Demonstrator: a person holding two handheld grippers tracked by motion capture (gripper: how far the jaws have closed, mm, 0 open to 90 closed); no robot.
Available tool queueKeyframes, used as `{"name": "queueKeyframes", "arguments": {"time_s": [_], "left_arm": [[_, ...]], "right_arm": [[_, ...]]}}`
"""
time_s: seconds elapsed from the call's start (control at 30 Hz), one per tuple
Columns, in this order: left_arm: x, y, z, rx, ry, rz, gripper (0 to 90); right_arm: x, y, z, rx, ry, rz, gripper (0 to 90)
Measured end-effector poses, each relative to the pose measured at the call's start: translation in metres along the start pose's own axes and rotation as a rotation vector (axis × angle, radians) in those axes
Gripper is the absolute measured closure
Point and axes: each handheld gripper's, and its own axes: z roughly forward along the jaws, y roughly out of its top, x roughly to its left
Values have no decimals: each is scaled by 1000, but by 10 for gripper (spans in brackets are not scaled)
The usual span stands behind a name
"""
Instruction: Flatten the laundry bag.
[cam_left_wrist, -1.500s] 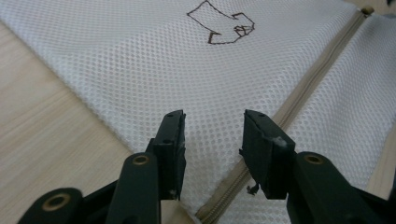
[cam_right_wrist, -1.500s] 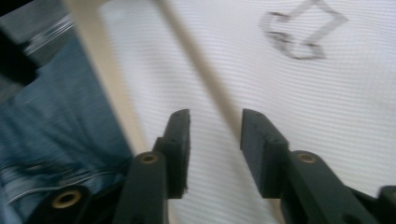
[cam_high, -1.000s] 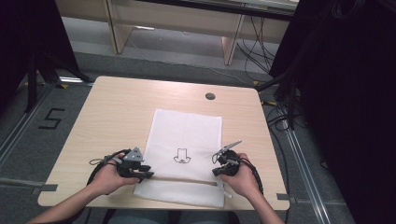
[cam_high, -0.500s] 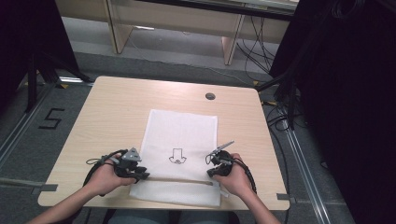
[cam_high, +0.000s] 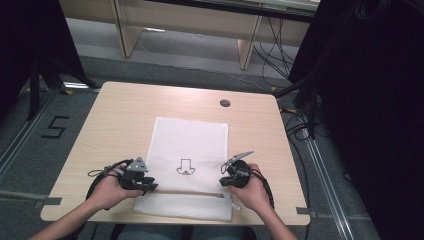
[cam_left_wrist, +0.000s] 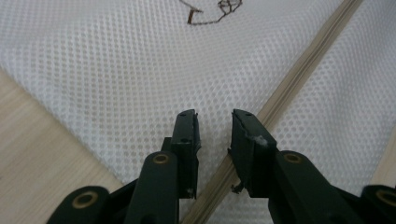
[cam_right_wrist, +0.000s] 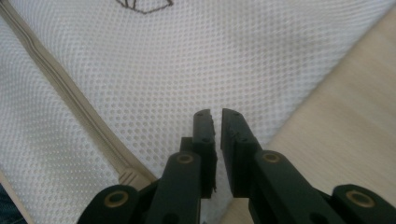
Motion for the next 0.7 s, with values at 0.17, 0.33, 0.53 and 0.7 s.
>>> {"name": "queueKeyframes", "arguments": {"time_s": [0.17, 0.33, 0.53, 0.7], "left_arm": [[-3, 7, -1, -60, 11, 36, 687], [-3, 6, -1, -80, 6, 12, 675], [-4, 4, 1, -102, 12, 1, 672], [-3, 2, -5, -90, 22, 34, 670]], "right_arm": [[-5, -7, -17, -36, -24, 16, 813], [-7, -14, -28, -47, -37, 45, 792], [-6, -21, -36, -57, -37, 61, 783], [-5, -26, -37, -35, -32, 69, 778]]}}
